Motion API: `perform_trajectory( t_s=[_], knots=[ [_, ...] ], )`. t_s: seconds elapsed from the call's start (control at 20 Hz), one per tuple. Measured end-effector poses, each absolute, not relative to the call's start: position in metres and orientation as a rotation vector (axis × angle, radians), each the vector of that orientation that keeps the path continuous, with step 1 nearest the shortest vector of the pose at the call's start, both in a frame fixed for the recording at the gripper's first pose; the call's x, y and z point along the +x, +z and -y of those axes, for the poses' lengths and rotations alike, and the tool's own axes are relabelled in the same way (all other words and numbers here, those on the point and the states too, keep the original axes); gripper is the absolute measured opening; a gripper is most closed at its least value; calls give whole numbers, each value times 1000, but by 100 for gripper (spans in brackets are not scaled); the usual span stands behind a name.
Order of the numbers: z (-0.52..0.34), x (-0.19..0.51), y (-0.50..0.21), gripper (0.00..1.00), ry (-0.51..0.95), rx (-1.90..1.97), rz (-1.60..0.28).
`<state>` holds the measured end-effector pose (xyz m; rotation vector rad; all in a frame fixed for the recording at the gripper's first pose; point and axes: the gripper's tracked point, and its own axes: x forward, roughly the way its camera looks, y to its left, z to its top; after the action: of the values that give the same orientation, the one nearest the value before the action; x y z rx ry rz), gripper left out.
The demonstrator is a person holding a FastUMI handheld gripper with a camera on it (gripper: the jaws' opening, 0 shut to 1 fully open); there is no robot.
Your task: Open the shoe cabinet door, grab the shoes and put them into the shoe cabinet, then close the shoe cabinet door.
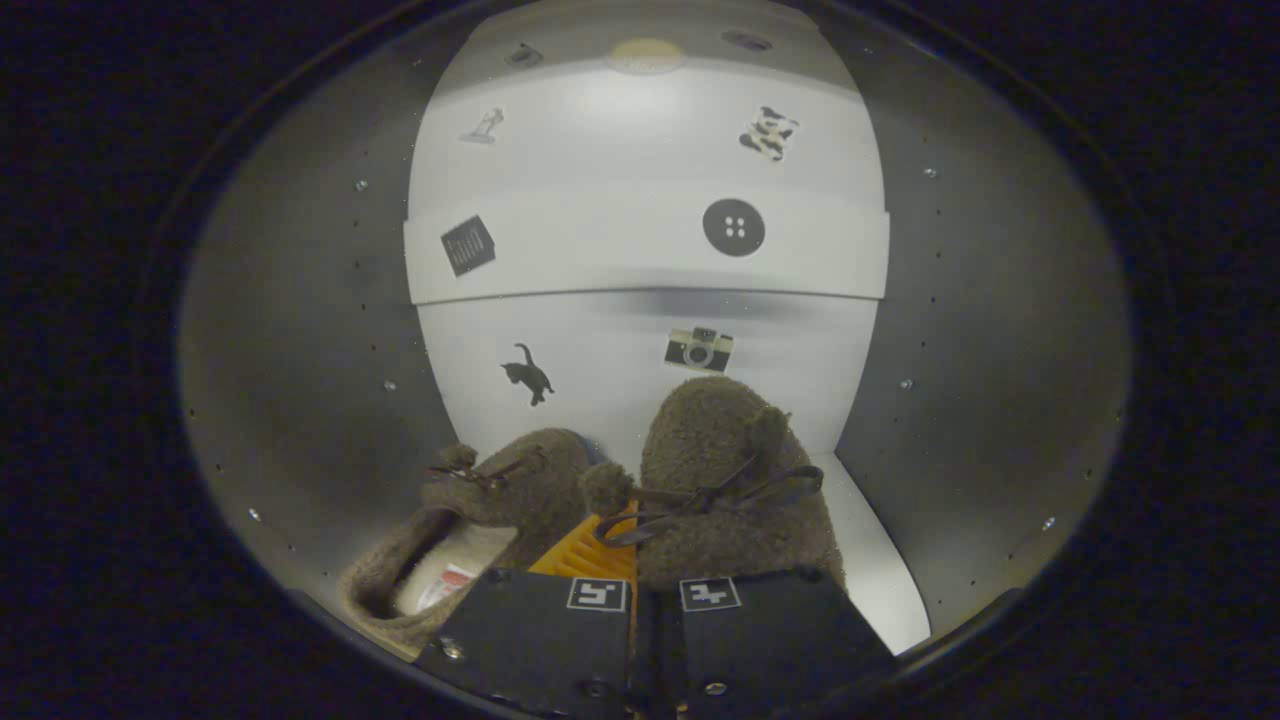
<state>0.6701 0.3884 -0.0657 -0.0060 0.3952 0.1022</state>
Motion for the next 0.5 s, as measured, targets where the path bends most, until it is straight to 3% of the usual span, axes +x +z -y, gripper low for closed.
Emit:
perform_trajectory(
  t_s=[0.25,0.5],
  knots=[
    [-386,684,-92,7,80,-4,-541],
    [-383,684,-92,9,55,-7,-550]
  ],
)
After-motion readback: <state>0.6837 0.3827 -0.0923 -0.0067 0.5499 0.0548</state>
